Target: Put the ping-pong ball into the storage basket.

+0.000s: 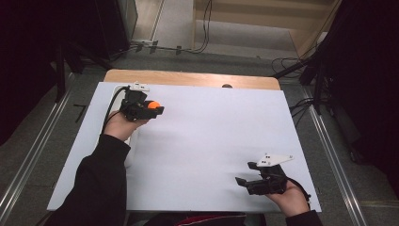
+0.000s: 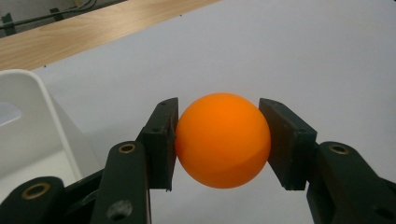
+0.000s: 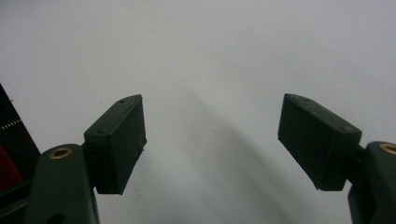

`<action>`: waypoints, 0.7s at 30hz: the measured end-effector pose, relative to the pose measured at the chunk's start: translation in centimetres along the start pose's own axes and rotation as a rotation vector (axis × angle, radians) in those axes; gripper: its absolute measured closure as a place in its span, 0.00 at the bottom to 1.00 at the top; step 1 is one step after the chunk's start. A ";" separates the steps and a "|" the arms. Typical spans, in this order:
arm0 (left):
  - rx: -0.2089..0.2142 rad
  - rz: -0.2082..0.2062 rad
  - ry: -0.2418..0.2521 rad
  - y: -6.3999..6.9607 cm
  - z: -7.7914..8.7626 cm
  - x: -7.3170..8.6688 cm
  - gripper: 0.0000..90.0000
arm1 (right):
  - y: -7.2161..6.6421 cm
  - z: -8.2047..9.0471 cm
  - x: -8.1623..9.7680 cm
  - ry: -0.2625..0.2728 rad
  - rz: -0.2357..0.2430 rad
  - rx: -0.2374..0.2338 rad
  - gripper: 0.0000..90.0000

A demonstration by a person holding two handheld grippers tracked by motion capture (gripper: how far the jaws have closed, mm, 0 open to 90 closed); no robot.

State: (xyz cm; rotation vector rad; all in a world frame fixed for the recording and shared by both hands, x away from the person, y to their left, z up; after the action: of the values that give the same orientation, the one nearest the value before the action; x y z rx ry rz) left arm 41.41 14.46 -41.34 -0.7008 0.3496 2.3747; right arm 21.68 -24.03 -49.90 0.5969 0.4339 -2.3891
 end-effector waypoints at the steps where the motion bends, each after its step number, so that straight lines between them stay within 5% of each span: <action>1: 0.001 0.003 0.001 -0.1 0.0 0.0 0.55 | 0.0 0.0 0.0 0.002 0.004 0.000 0.24; 21: -0.031 0.050 0.013 -1.9 1.0 0.6 0.55 | 0.0 -0.1 0.0 -0.002 0.004 0.001 0.24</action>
State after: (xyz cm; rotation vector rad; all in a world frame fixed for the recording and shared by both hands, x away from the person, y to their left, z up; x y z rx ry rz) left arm 41.82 16.65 -41.03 -0.7299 0.3397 2.4282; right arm 21.70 -23.98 -49.96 0.5947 0.4307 -2.3858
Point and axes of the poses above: each handheld gripper's, and its own axes: z roughly backward along the jaws, x roughly out of its underside, y roughly to its right, the point moved 2 cm from there along -z, roughly forward along the jaws, and after that the axes turned 12 degrees about -y, right-handed, at the moved point
